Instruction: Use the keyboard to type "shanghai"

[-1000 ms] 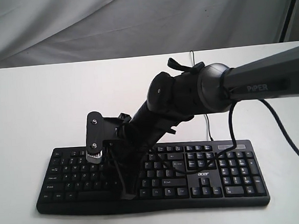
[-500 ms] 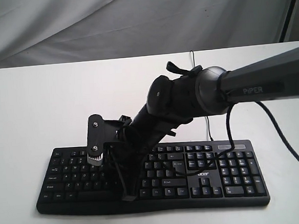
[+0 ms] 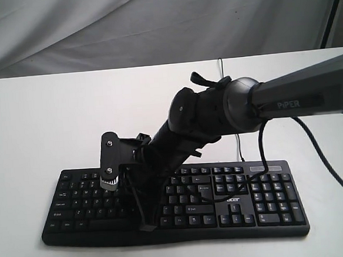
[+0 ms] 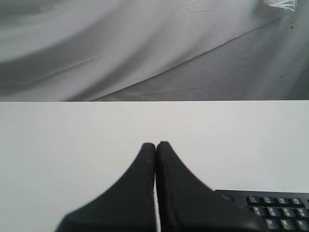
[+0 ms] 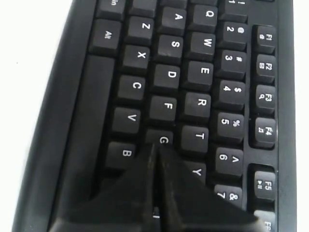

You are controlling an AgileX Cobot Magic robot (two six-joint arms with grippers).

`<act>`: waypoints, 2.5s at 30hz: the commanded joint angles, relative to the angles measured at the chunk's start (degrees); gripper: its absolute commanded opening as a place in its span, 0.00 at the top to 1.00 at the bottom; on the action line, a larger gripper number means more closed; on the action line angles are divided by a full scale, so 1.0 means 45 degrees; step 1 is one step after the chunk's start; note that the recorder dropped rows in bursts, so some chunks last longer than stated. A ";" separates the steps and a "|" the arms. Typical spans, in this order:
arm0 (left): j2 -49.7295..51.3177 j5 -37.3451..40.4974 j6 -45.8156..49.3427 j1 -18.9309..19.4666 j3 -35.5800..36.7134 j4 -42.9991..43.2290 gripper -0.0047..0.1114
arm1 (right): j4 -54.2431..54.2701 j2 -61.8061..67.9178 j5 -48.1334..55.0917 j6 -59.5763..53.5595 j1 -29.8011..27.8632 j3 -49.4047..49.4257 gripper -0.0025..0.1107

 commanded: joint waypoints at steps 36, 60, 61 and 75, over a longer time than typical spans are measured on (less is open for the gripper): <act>0.0040 -0.0032 -0.0015 -0.0050 0.0008 -0.0051 0.95 | 0.2856 0.0051 -0.2335 0.1039 0.1954 -0.1616 0.98; 0.0040 -0.0032 -0.0015 -0.0050 0.0008 -0.0051 0.95 | 0.1531 0.1425 -0.2275 0.1898 0.2114 -0.2957 0.98; 0.0040 -0.0032 -0.0015 -0.0050 0.0008 -0.0051 0.95 | 0.1477 0.1425 -0.2248 0.1923 0.2114 -0.2957 0.98; 0.0040 -0.0032 -0.0015 -0.0050 0.0008 -0.0051 0.95 | 0.0646 0.1425 -0.2115 0.2418 0.2114 -0.2957 0.98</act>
